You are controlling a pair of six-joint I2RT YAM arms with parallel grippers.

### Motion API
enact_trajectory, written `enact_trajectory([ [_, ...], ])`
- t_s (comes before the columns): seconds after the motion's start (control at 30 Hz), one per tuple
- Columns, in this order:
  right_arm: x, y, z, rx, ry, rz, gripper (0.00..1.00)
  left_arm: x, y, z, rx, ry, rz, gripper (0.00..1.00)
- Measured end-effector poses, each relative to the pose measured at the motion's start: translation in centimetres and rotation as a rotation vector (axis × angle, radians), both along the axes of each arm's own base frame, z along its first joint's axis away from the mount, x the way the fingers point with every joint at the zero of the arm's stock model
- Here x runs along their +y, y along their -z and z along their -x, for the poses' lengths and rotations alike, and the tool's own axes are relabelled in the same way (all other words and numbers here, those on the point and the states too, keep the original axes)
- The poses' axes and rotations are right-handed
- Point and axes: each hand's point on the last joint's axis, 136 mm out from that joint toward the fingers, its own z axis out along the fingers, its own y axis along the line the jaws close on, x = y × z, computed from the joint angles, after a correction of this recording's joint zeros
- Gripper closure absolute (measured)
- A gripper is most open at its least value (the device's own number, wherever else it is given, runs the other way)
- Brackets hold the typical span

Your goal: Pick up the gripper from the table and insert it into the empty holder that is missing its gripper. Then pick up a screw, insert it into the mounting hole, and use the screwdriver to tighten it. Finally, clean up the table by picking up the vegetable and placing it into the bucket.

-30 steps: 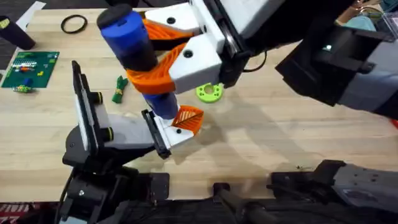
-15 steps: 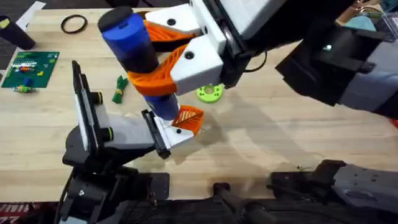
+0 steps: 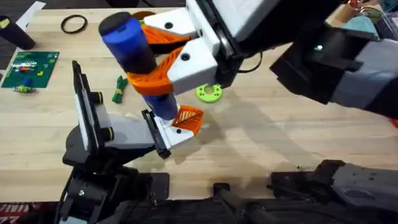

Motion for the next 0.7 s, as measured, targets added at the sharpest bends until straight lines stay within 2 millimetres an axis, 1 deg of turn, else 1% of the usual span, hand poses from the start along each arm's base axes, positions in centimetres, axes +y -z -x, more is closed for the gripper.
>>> enact_trajectory([
  [0.57, 0.0, -0.05, -0.01, -0.012, -0.006, -0.009, 0.897, 0.0, -0.02, 0.0, 0.001, 0.0, 0.001, 0.993],
  [0.7, -0.29, -0.49, 0.16, -0.046, -0.021, -0.034, 0.897, 0.0, -0.02, 0.0, 0.001, 0.0, 0.001, 0.993],
])
